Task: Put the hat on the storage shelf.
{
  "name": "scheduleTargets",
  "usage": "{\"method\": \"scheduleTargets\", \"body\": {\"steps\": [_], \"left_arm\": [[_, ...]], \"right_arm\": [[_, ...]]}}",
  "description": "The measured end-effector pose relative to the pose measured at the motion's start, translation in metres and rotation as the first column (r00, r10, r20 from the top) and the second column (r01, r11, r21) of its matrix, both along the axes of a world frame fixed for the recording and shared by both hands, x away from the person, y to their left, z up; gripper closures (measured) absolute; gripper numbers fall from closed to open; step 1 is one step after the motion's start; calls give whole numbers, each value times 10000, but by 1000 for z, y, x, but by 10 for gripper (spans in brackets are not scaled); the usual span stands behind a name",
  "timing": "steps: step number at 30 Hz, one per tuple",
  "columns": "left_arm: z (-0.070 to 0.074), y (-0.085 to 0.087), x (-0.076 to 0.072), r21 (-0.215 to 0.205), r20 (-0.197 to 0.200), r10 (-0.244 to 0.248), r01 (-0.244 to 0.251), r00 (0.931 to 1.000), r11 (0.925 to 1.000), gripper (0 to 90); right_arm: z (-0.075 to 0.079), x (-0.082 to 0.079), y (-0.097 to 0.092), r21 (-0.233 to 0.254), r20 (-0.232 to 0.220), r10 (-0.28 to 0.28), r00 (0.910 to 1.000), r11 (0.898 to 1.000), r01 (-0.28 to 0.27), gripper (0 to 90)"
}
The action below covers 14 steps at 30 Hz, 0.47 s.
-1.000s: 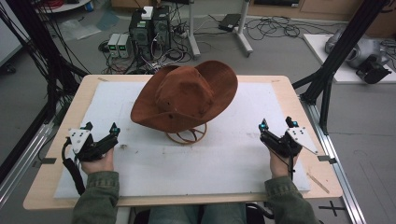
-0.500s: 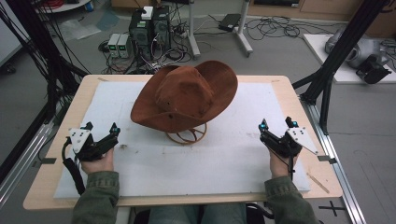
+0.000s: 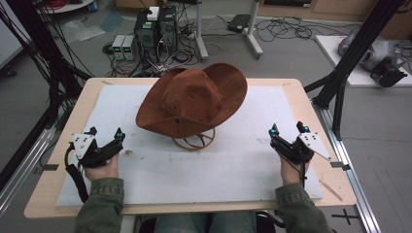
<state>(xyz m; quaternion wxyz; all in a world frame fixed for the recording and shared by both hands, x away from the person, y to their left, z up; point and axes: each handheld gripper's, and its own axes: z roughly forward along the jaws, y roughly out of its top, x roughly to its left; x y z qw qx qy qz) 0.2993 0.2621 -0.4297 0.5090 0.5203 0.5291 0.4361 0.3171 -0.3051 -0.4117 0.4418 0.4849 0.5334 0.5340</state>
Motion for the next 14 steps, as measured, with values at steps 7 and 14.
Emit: {"method": "scheduleTargets", "body": {"steps": [7, 14], "left_arm": [[0, 0, 0, 13, -10, -51, 51, 10000, 10000, 133], [0, 1, 0, 21, -35, -52, 52, 10000, 10000, 133]], "right_arm": [[0, 1, 0, 43, -35, 21, 10000, 10000, -21, 116], [-1, 2, 2, 46, -90, 77, 9999, 10000, -76, 116]]}}
